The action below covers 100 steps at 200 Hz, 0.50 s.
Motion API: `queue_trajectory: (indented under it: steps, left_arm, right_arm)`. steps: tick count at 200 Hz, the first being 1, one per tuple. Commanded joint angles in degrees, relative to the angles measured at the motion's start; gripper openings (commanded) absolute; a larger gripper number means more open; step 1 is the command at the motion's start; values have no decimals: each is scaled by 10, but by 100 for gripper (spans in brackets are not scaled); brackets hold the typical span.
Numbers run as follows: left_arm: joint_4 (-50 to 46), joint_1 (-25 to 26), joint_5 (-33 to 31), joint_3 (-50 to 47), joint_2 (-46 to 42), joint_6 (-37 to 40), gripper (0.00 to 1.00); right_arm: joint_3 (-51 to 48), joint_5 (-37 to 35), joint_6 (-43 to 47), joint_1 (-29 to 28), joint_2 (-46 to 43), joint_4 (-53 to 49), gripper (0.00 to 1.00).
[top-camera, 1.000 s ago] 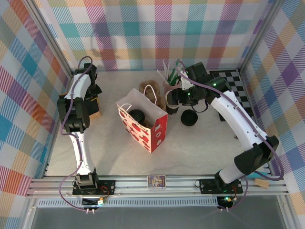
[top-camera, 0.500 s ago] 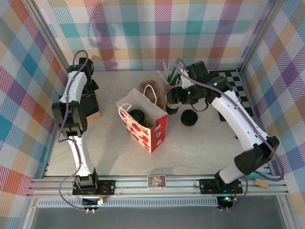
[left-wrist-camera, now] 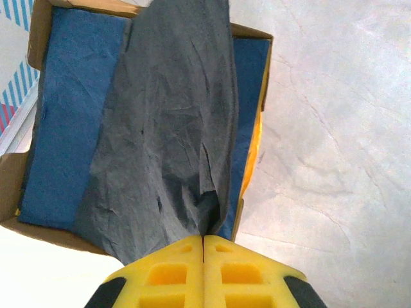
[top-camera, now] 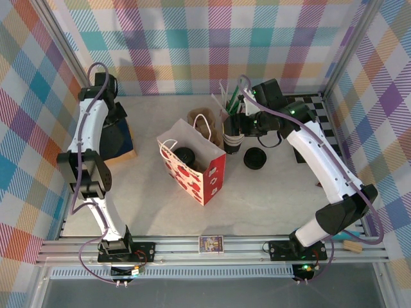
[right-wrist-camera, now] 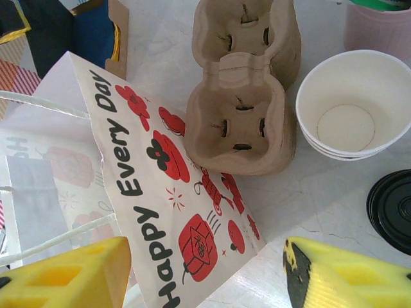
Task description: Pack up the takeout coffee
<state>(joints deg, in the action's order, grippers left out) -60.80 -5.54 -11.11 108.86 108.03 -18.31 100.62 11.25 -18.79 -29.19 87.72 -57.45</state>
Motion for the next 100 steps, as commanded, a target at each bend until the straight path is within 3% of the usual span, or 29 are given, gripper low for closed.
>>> queue_trajectory:
  steps: [1, 100]
  left_arm:
    - [28, -9, 33, -7, -52, 9, 0]
    - [20, -4, 147, -9, -167, -4, 0]
  right_arm:
    - [16, 12, 10, 2, -7, 9, 64]
    - [18, -24, 26, 3, -28, -14, 65]
